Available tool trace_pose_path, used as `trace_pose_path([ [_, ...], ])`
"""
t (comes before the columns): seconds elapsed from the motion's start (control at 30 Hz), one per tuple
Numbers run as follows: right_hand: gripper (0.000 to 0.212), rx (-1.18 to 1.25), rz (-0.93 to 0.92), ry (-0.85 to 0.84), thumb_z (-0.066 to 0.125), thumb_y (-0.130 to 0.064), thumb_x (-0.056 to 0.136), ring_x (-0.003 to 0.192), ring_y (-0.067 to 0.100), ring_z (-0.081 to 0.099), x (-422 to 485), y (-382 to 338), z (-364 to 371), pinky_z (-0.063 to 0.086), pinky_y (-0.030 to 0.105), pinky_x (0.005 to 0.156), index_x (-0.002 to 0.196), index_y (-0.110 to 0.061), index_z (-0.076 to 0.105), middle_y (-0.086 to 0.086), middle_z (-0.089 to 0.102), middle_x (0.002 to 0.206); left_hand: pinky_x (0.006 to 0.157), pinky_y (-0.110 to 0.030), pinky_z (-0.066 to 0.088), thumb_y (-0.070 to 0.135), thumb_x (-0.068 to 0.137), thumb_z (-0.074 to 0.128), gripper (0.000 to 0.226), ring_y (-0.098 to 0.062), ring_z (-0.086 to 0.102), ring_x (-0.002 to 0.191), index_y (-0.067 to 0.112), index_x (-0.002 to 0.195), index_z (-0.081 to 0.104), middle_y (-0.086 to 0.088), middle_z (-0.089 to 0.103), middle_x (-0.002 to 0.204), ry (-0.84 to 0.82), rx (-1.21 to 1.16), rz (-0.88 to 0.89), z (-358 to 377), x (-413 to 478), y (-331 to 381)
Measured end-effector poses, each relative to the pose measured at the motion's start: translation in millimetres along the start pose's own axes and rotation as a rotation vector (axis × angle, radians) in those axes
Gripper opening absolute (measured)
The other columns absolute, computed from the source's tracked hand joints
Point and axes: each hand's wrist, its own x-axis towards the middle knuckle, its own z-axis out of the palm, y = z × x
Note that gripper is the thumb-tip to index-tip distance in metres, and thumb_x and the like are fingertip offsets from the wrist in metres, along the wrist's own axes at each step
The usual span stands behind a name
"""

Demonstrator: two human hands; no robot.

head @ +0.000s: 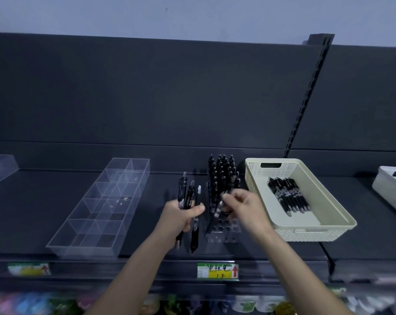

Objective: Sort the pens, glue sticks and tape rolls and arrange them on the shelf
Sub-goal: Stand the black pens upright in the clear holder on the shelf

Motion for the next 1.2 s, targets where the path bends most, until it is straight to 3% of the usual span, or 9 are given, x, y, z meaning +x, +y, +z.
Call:
trace_pose_path([
  [0.13,0.023,-0.396,-0.205,0.245,0.056,-0.015,0.091,0.055,0.009,0.048,12.2,0.2,-19.7,0.036,0.012,0.05,0.07,-0.008,0.057,-0.001,0.057,0.06,0.04,-0.019,0.03,0.023,0.088,0.062,0.02,-0.011,0.036,0.047,0.004,0.081,0.064,-0.009,0.051,0.062,0.061,0.072,0.026,-7.4,0.8,-2.9],
  [0.23,0.028,-0.572,-0.265,0.199,0.053,-0.02,0.093,0.051,0.011,0.041,14.2,4.8,-11.8,0.033,0.026,0.053,0.066,-0.016,0.046,-0.003,0.048,0.056,0.04,-0.02,0.03,0.027,0.093,0.053,0.021,-0.012,0.038,0.043,0.011,0.087,0.066,-0.009,0.065,0.062,0.037,0.112,0.044,-3.8,-1.6,-3.1],
  [0.4,0.023,-0.768,-0.352,0.2,0.045,-0.022,0.097,0.05,0.006,0.035,17.5,3.3,1.2,0.024,0.025,0.049,0.076,-0.013,0.039,-0.008,0.037,0.058,0.043,-0.022,0.034,0.028,0.094,0.05,0.02,-0.012,0.045,0.041,0.011,0.092,0.062,-0.006,0.066,0.06,-0.018,0.107,0.019,-4.7,-4.1,-4.4],
  [0.53,0.021,-0.852,-0.315,0.171,0.042,-0.022,0.097,0.062,0.019,0.047,18.9,7.5,5.7,0.035,0.028,0.059,0.079,-0.013,0.04,0.004,0.053,0.071,0.044,-0.021,0.036,0.02,0.095,0.048,0.016,-0.009,0.044,0.041,0.016,0.1,0.063,-0.004,0.063,0.06,-0.05,0.077,0.011,-9.7,-3.5,-5.6],
  [0.83,0.021,-0.793,-0.195,0.175,0.046,-0.019,0.096,0.051,0.013,0.042,19.3,26.1,16.0,0.031,0.023,0.05,0.076,-0.011,0.045,-0.003,0.046,0.062,0.042,-0.016,0.034,-0.002,0.09,0.051,0.014,-0.004,0.039,0.042,0.009,0.094,0.059,-0.009,0.06,0.072,-0.073,-0.024,-0.004,-11.8,-5.1,-5.1],
  [0.97,0.019,-0.776,-0.137,0.172,0.051,-0.02,0.094,0.066,0.021,0.057,18.3,30.3,17.4,0.039,0.025,0.059,0.091,-0.004,0.06,0.006,0.061,0.075,0.043,-0.017,0.032,-0.001,0.089,0.055,0.013,-0.008,0.038,0.05,0.008,0.082,0.06,-0.008,0.063,0.067,-0.071,-0.021,0.028,-11.1,-5.2,-1.8],
  [1.03,0.023,-0.756,-0.131,0.19,0.054,-0.022,0.093,0.076,0.021,0.064,14.7,32.2,16.1,0.048,0.026,0.066,0.104,-0.005,0.062,0.009,0.069,0.087,0.042,-0.017,0.03,0.001,0.089,0.055,0.008,-0.009,0.036,0.049,0.006,0.084,0.059,-0.004,0.063,0.058,-0.068,-0.036,0.032,-10.7,-5.4,0.0],
  [1.1,0.027,-0.683,-0.154,0.227,0.057,-0.024,0.091,0.083,0.016,0.066,8.0,31.0,11.4,0.051,0.021,0.073,0.112,-0.008,0.063,0.006,0.071,0.094,0.04,-0.017,0.03,0.002,0.088,0.057,0.003,-0.007,0.036,0.045,0.004,0.089,0.058,-0.007,0.067,0.066,-0.062,-0.075,0.027,-9.0,-4.8,3.0],
  [1.2,0.02,-0.424,-0.154,0.145,0.059,-0.025,0.09,0.062,0.008,0.056,-9.3,24.0,7.2,0.043,0.016,0.061,0.081,-0.008,0.067,-0.003,0.065,0.07,0.037,-0.017,0.029,0.004,0.087,0.059,0.009,-0.004,0.037,0.04,0.004,0.095,0.054,-0.02,0.065,0.091,-0.059,-0.156,0.031,-0.9,-2.6,7.6],
])
